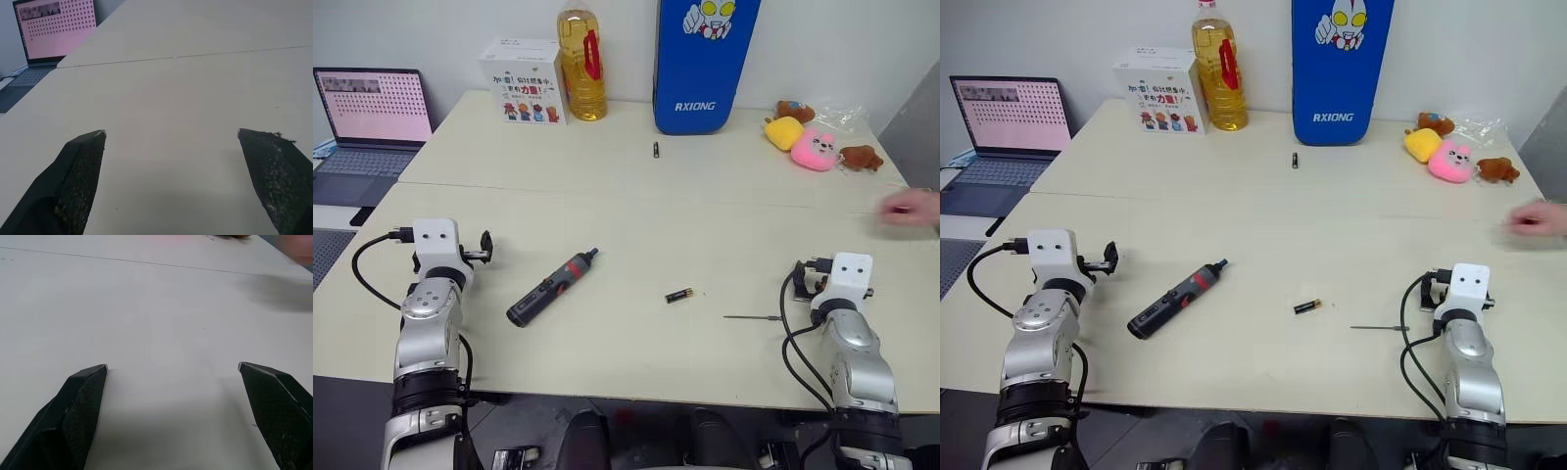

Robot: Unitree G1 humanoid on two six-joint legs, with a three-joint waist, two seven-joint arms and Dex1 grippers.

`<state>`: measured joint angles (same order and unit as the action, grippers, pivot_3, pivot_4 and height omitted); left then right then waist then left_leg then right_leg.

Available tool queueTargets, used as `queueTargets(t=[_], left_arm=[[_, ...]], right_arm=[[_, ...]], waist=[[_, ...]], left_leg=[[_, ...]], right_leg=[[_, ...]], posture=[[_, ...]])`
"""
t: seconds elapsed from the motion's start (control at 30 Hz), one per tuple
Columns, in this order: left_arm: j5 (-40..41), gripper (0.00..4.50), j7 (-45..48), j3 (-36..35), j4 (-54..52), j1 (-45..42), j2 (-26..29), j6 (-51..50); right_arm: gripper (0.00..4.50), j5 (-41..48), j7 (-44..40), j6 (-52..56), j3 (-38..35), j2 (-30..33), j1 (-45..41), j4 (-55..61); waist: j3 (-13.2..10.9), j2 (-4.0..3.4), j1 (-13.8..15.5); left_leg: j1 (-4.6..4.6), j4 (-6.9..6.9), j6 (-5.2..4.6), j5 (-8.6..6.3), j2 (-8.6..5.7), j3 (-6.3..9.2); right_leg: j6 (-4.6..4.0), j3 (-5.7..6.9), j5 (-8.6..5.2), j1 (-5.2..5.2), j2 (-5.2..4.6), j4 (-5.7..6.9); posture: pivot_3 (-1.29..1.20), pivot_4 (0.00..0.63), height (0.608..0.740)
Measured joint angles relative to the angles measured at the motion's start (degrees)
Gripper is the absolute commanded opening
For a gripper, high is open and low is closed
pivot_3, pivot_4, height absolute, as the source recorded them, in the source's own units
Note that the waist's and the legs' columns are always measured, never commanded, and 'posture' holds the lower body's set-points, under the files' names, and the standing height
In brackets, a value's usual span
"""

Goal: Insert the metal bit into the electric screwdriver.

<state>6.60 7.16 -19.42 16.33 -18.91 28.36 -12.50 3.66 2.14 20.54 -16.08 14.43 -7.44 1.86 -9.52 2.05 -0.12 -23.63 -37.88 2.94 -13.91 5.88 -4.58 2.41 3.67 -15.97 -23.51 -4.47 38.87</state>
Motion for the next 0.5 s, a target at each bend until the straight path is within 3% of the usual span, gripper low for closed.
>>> queueTargets(t=[0.5], left_arm=[[2.5,4.49,2.7,-1.2,0.0,-0.7,1.7,0.2]], right_arm=[[4.5,0.0,-1.1,0.1,-0.1,1.4,-1.0,-1.1]], waist=[[0.0,-0.01,-0.1]], left_leg=[[0.0,0.01,0.0,0.0,0.0,0.0]], right_leg=[[0.0,0.0,0.0,-0.01,0.0,0.0]], posture=[[0.0,0.15,0.74]])
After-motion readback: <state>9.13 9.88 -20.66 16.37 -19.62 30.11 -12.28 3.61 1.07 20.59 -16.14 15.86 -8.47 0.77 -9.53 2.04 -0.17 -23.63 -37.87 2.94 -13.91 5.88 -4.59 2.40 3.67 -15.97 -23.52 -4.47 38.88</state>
